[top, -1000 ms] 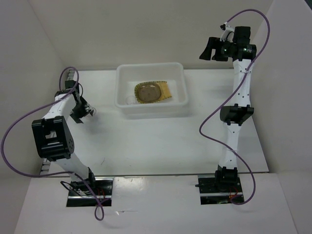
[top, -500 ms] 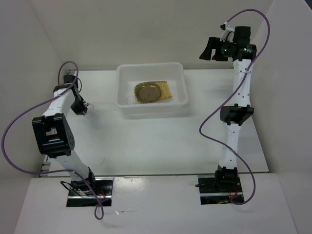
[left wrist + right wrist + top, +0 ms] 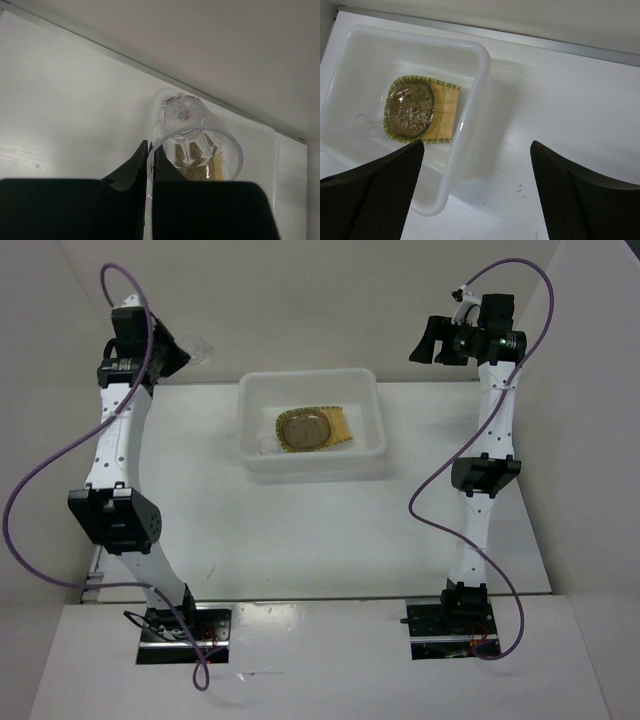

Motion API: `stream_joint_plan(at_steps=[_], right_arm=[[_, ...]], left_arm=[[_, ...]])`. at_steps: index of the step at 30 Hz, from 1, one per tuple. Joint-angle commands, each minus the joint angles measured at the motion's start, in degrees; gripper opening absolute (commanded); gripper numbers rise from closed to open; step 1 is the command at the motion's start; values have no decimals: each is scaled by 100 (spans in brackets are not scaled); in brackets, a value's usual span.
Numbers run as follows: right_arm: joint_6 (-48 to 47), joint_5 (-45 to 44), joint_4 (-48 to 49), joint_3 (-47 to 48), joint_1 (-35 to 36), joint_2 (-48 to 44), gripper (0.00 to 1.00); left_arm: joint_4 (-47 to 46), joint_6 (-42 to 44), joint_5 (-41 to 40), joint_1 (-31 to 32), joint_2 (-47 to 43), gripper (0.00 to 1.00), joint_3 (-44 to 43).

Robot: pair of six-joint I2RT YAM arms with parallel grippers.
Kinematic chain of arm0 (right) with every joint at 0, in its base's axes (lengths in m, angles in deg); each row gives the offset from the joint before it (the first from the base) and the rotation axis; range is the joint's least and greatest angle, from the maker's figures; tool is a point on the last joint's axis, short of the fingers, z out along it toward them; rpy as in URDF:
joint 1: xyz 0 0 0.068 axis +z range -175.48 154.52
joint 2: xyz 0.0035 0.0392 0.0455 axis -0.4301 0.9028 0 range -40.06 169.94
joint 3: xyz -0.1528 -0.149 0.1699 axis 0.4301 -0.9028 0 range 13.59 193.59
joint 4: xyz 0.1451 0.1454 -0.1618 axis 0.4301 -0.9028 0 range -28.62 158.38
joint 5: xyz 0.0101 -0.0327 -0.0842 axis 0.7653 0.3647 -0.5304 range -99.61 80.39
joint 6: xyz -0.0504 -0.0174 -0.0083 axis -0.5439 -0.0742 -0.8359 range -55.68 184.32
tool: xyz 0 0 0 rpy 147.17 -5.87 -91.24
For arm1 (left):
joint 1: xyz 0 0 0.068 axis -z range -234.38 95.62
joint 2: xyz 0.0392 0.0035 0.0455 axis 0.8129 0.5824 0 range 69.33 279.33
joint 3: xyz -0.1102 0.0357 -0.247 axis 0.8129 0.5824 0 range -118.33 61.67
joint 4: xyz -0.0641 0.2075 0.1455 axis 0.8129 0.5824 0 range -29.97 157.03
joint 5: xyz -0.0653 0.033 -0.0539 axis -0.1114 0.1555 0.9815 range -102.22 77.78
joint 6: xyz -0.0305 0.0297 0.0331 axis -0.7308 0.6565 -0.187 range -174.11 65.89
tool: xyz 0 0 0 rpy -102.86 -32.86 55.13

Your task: Place the mixed dishes into the plastic bin

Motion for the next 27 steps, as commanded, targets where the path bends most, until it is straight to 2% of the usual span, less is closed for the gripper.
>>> stream_joint_plan(at_steps=[1, 4, 10, 13, 23, 27], right_arm=[[-50, -5, -34, 74, -28, -81, 91], [-50, -5, -34, 74, -28, -81, 91], [-50, 47, -34, 74, -28, -134, 91], [-50, 47, -34, 74, -81, -134, 91], [-50, 153, -34, 74, -397, -186, 91], [-50, 214, -87, 74, -521, -186, 91]], left_arm=[[89, 327, 217, 432, 865, 0, -364], [-86, 381, -63, 836, 1129, 0, -487], [388, 609, -591, 1434, 2227, 0, -1884], [677, 548, -925, 1593, 2779, 0, -2383], [1521, 311, -2014, 1997, 3581, 0, -3097], [2091, 187, -2278, 2050, 4055, 0, -3703]])
